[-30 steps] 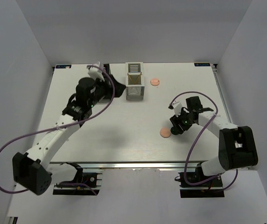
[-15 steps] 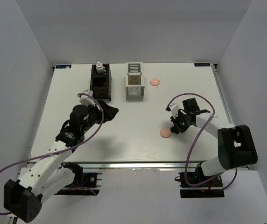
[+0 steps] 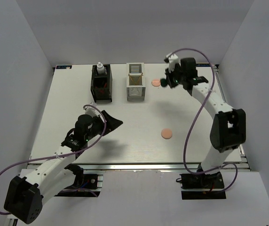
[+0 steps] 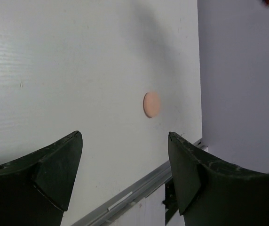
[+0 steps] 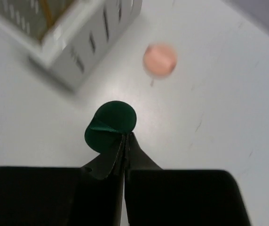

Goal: Organize the makeup

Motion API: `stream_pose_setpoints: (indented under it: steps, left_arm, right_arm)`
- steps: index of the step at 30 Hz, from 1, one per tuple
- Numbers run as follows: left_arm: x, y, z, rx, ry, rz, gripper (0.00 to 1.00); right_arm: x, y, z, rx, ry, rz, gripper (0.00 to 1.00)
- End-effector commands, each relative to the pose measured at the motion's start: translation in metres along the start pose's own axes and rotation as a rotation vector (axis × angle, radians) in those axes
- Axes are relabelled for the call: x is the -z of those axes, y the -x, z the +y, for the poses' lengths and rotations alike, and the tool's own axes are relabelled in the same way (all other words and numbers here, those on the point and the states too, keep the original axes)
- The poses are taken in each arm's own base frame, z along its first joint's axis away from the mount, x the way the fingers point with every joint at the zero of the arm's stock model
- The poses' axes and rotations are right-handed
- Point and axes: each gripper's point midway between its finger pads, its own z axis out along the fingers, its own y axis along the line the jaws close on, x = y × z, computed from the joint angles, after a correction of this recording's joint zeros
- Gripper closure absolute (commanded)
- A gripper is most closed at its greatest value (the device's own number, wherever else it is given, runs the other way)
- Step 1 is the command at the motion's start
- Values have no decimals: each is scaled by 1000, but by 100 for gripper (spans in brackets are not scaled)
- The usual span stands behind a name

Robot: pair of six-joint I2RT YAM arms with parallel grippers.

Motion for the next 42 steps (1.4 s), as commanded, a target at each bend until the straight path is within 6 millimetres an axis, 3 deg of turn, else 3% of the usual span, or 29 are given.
stream_pose_setpoints:
  steps: [1, 2, 3, 4, 5, 7, 8, 11, 15, 18, 20, 21, 25, 28, 29, 32, 37, 40, 42]
  left_arm:
    - [1, -8, -10, 61, -67, 29, 18]
    - [1, -10, -6, 67, -65, 30, 18]
    - [2, -10, -6, 73, -68, 25, 18]
    - [2, -11, -6, 76, -71, 21, 18]
    - [2, -13, -4, 78, -70, 23, 18]
    - [2, -13, -4, 83, -72, 21, 18]
    - [2, -15, -2, 86, -68, 26, 18]
    - [0, -15, -1, 88, -63, 30, 17]
    - [-2, -15, -2, 77, -64, 33, 17]
    - [-4, -16, 0, 70, -52, 42, 17]
    - [-7, -17, 1, 75, -52, 47, 17]
    - [-8, -18, 2, 77, -51, 49, 17]
    - [-13, -17, -1, 83, -63, 54, 17]
    - [-16, -16, -3, 69, -69, 64, 17]
    - [-17, -17, -3, 67, -66, 70, 17]
    - [-19, -16, -8, 56, -79, 80, 17]
    - [-22, -14, -19, 25, -110, 86, 18]
    - [-31, -19, -31, -19, -123, 124, 18]
    - [-43, -37, -34, -64, -117, 191, 19]
  right_arm:
    - [-27, 85, -2, -132, -78, -218, 100]
    - [-27, 119, -6, -135, -106, -296, 100]
    - [-45, 135, 2, -131, -110, -351, 100]
    - [-46, 158, 6, -114, -104, -416, 100]
    - [-65, 160, 19, -103, -81, -430, 100]
    - [-73, 186, 22, -96, -99, -537, 100]
    - [-88, 195, 27, -99, -97, -560, 100]
    - [-114, 217, 18, -126, -168, -601, 100]
    - [-140, 215, 7, -134, -227, -604, 100]
    - [-152, 197, 6, -112, -234, -562, 100]
    - [-151, 191, 7, -98, -236, -547, 100]
    - [-156, 177, 10, -95, -227, -517, 100]
    - [-147, 169, 17, -79, -203, -506, 100]
    - [-152, 161, 25, -56, -163, -480, 73]
    - [-153, 159, 29, -44, -143, -472, 59]
    - [-154, 158, 31, -31, -129, -466, 43]
    - [-136, 188, 34, -6, -101, -531, 40]
    - [-113, 209, 32, -8, -96, -580, 39]
    - [-87, 227, 26, -3, -98, -621, 39]
